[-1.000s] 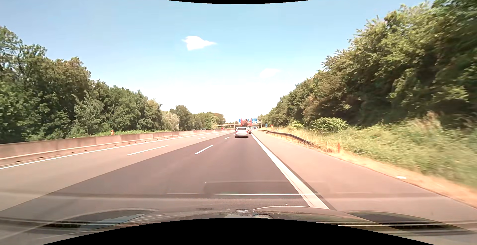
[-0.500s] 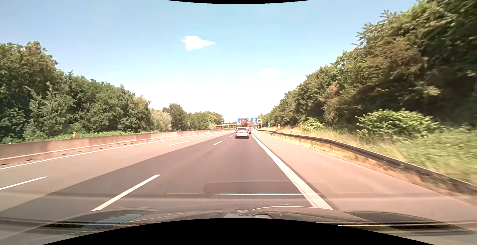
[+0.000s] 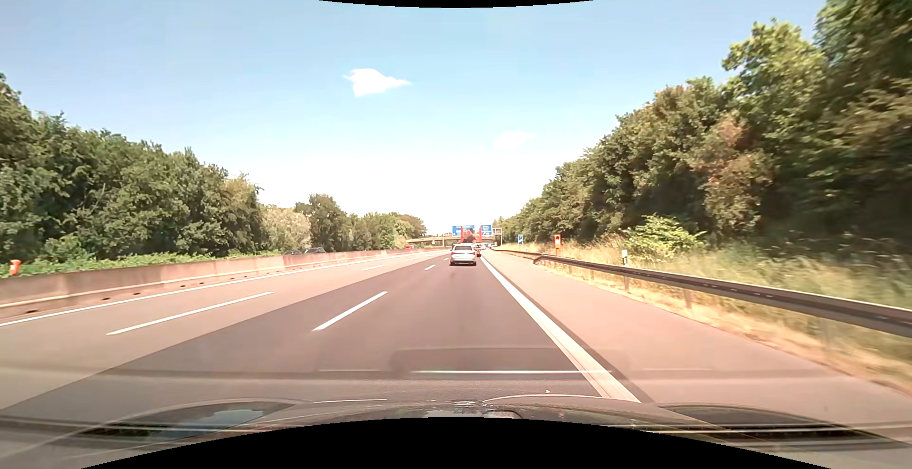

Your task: Follow the waypoints while adhering to traffic rules and regulations

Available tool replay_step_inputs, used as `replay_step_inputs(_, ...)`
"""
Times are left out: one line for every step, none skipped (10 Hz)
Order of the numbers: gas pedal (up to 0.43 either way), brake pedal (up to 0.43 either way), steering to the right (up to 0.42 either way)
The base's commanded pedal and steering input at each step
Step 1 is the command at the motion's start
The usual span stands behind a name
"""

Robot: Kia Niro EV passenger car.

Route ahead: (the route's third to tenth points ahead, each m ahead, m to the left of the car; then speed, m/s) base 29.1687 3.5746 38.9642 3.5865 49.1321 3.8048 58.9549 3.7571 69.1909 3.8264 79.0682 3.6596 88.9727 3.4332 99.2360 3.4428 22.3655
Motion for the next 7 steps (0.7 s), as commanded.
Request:
replay_step_inputs(0.197,0.0,-0.001)
replay_step_inputs(0.197,0.0,-0.001)
replay_step_inputs(0.197,0.0,0.0)
replay_step_inputs(0.197,0.0,-0.001)
replay_step_inputs(0.209,0.0,-0.001)
replay_step_inputs(0.22,0.0,-0.001)
replay_step_inputs(0.228,0.0,0.0)
